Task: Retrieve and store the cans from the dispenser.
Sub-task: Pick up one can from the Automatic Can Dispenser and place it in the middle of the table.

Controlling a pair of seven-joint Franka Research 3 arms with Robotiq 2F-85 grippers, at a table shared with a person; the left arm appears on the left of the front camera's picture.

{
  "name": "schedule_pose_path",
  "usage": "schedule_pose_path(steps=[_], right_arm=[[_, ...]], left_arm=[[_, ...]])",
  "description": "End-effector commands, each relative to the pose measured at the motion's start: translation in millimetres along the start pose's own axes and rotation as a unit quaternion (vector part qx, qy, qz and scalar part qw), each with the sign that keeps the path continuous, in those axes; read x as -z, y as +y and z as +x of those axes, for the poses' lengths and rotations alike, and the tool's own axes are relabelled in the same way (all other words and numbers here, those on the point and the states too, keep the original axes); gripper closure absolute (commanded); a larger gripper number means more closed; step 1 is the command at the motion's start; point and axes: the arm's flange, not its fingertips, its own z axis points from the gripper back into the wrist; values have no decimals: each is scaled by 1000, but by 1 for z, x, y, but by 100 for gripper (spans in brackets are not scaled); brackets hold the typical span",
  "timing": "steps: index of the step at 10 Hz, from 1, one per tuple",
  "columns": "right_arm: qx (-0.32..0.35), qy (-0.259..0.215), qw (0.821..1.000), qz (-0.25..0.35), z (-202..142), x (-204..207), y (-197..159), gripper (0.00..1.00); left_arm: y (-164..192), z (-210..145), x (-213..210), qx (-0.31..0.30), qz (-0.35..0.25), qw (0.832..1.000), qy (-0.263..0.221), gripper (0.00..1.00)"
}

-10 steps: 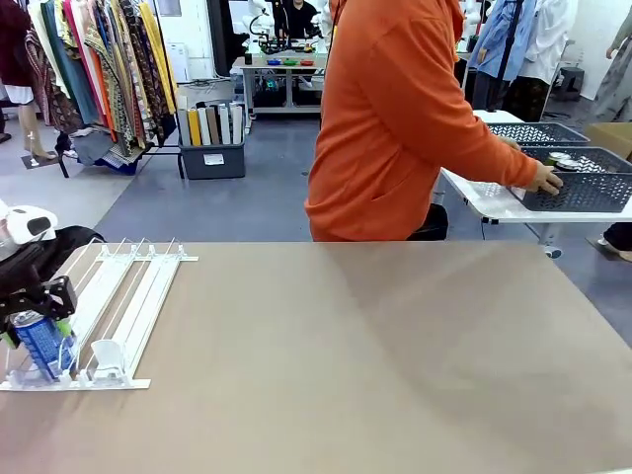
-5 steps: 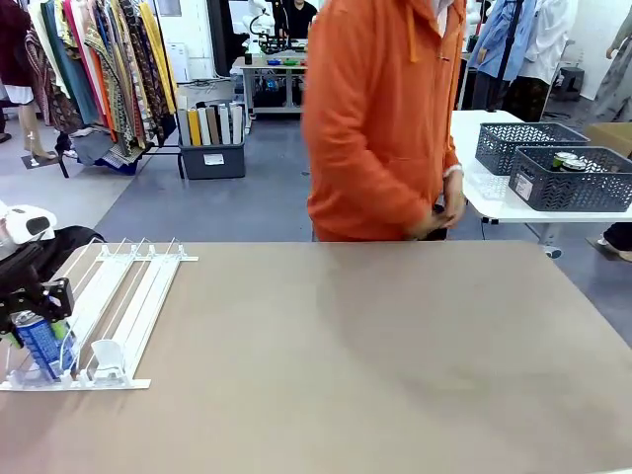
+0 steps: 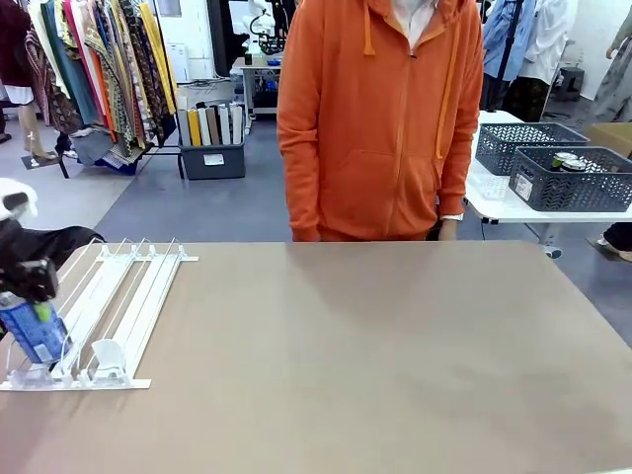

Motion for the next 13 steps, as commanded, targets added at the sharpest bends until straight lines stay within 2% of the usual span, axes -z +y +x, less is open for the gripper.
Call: schedule_pose_path(steps=[1, 2, 3, 5, 6, 7, 12, 13], right_arm=[[6, 3, 1000, 1, -1, -2, 5, 0], [6, 3, 1000, 1, -1, -2, 5, 0], [6, 3, 1000, 1, -1, -2, 5, 0], [6, 3, 1000, 1, -1, -2, 5, 0], [6, 3, 1000, 1, -1, -2, 5, 0], [6, 3, 1000, 1, -1, -2, 5, 0], [6, 3, 1000, 1, -1, -2, 5, 0], [6, 3, 1000, 1, -1, -2, 5, 0]], left_arm=[[5, -28, -74, 10, -7, 1000, -26, 100], [9, -44, -105, 46, -20, 998, -33, 100], [15, -59, -133, 65, -29, 996, -62, 100], [31, -76, -165, 67, -73, 988, -122, 100], [43, -79, -168, 55, -98, 986, -125, 100], [22, -79, -167, 61, -38, 992, -99, 100], [21, -80, -162, 66, -43, 992, -94, 100], [9, -71, -155, 83, -61, 989, -103, 100]])
